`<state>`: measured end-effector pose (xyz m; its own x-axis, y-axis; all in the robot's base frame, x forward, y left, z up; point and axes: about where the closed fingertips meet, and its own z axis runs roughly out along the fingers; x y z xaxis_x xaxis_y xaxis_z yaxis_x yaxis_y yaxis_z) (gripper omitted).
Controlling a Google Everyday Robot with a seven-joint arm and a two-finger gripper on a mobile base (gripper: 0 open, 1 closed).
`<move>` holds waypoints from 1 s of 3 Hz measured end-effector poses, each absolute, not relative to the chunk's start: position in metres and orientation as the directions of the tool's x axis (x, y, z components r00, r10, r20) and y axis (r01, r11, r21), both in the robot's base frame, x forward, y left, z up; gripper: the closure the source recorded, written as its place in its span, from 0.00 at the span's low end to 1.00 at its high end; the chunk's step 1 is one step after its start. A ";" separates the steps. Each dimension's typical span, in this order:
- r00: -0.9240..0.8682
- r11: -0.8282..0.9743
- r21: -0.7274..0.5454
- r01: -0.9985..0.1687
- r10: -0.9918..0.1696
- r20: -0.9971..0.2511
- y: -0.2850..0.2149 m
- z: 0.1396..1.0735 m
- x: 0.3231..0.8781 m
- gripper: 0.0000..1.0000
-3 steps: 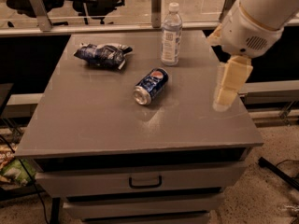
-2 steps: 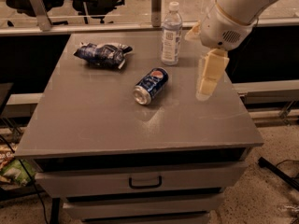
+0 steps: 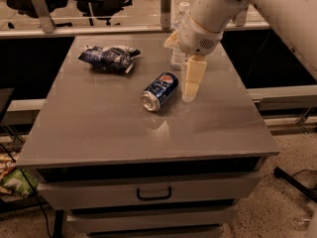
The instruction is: Place pepsi can upright
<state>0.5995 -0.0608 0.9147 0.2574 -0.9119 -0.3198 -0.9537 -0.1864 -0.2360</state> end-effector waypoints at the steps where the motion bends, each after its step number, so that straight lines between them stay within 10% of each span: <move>1: 0.400 -0.336 -0.256 -0.906 -0.877 -0.266 -0.044 0.896 0.616 0.00; 3: 0.677 -0.655 -0.179 -0.734 -0.726 -0.119 -0.031 0.873 0.616 0.00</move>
Offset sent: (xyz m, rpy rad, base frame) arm 0.0198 0.0275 -0.0370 -0.1984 -0.0725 0.5017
